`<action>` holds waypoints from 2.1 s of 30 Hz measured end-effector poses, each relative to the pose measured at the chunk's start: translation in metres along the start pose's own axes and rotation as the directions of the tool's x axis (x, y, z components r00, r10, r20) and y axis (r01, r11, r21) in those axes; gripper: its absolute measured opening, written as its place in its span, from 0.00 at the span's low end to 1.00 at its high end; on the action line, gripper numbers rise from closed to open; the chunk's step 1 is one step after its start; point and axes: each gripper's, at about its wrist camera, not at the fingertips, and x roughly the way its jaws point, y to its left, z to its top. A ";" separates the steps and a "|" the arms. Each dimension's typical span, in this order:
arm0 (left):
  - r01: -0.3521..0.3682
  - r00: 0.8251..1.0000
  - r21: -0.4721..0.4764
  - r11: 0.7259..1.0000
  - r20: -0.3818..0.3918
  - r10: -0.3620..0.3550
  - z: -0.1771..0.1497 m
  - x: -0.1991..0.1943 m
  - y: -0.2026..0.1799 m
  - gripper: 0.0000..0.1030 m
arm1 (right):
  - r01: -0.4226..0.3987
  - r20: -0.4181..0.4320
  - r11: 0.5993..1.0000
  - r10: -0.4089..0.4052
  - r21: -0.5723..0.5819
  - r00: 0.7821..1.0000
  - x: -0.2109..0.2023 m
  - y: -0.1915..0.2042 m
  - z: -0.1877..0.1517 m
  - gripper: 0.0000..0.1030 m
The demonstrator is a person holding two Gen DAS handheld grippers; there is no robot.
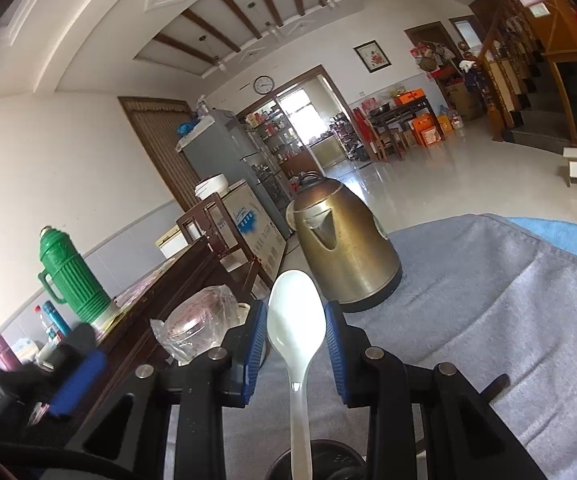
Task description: Organize utensils
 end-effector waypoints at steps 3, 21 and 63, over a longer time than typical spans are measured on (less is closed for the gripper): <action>-0.028 0.999 0.034 0.999 0.029 0.027 0.009 -0.018 0.001 0.39 | 0.007 0.001 0.999 -0.007 -0.044 1.000 0.000 0.010 -0.004 0.32; -0.263 0.957 0.241 0.934 -0.055 0.284 -0.024 -0.090 0.036 0.62 | 0.027 0.074 0.999 -0.023 -0.046 0.997 -0.089 0.017 -0.003 0.56; -0.180 0.820 0.282 0.943 -0.486 0.302 -0.141 -0.082 0.086 0.66 | 0.541 -0.484 0.785 -0.362 0.302 0.796 0.056 -0.158 -0.066 0.31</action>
